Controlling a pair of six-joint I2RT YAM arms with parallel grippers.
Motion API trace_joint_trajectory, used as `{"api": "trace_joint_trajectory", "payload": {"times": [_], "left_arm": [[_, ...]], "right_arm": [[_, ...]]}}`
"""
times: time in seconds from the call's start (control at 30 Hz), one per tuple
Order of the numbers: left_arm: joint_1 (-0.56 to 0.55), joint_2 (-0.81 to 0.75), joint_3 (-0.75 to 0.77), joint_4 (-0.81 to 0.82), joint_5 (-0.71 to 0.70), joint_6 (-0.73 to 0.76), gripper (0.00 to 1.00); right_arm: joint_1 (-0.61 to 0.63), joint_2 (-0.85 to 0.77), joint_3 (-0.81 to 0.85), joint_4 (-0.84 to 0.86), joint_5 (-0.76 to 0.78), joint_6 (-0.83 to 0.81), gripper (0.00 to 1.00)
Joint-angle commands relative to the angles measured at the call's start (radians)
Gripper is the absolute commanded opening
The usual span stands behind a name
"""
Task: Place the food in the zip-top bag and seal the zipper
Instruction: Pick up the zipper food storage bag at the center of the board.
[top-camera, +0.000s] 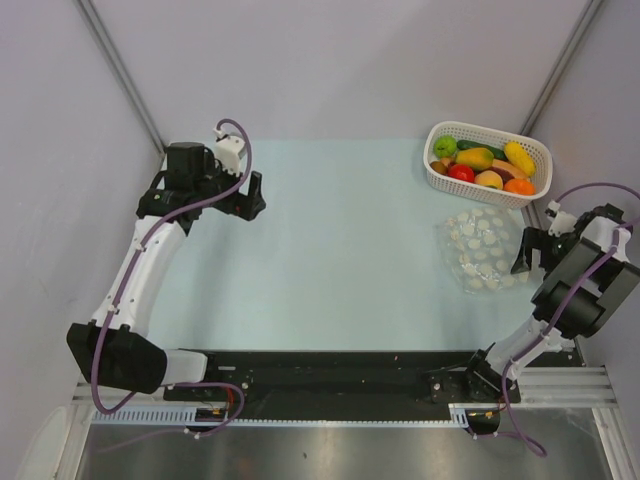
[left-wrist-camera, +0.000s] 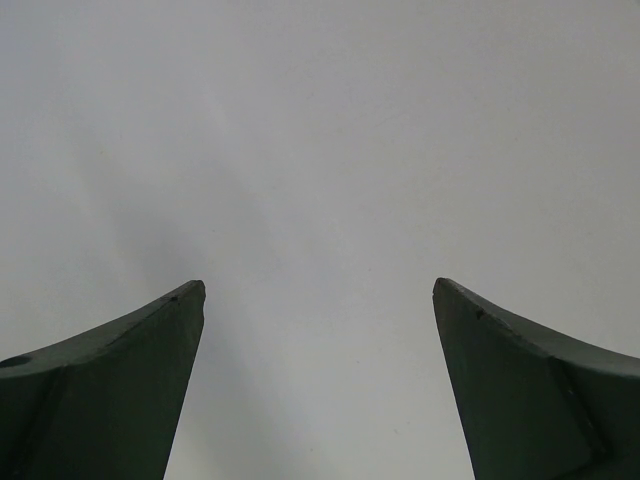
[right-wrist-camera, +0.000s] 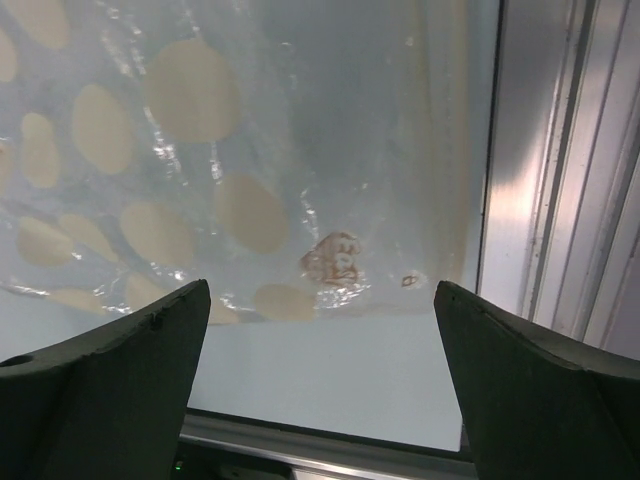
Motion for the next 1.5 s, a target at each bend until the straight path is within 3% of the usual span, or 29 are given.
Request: {"api": "trace_joint_trajectory", "payload": {"times": [0.0, 0.6, 0.83, 0.87, 0.93, 0.97, 1.03, 1.2, 1.3, 1.47], "left_arm": [[-0.011, -0.008, 0.041, 0.008, 0.040, 0.030, 1.00], [-0.024, 0.016, 0.044, 0.019, 0.063, 0.028, 1.00], [-0.024, 0.012, 0.041, 0.025, 0.059, 0.030, 1.00], [-0.024, 0.012, 0.039, 0.025, 0.057, 0.030, 1.00], [-0.022, 0.012, 0.041, 0.028, 0.063, 0.033, 1.00], [-0.022, 0.012, 0.042, 0.027, 0.065, 0.035, 1.00], [-0.024, 0.013, 0.047, 0.030, 0.066, 0.030, 1.00], [-0.024, 0.022, 0.090, 0.030, 0.076, 0.002, 1.00], [-0.024, 0.035, 0.140, 0.031, 0.126, -0.011, 1.00], [-0.024, 0.049, 0.190, 0.100, 0.252, -0.157, 0.99]], "right_arm": [[-0.032, 0.051, 0.061, 0.024, 0.041, -0.050, 1.00], [-0.040, 0.184, 0.109, 0.023, -0.019, -0.149, 0.98], [-0.032, 0.115, 0.103, -0.044, -0.071, -0.182, 0.62], [-0.030, 0.102, 0.100, -0.048, -0.074, -0.186, 0.51], [-0.024, 0.065, 0.089, -0.057, -0.088, -0.194, 0.39], [-0.021, 0.054, 0.087, -0.064, -0.097, -0.197, 0.22], [-0.004, 0.011, 0.089, -0.090, -0.117, -0.198, 0.01], [0.097, -0.130, 0.094, -0.130, -0.218, -0.165, 0.00], [0.230, -0.259, 0.080, -0.094, -0.246, -0.140, 0.00], [0.577, -0.513, -0.007, 0.093, -0.058, -0.056, 0.00]]}}
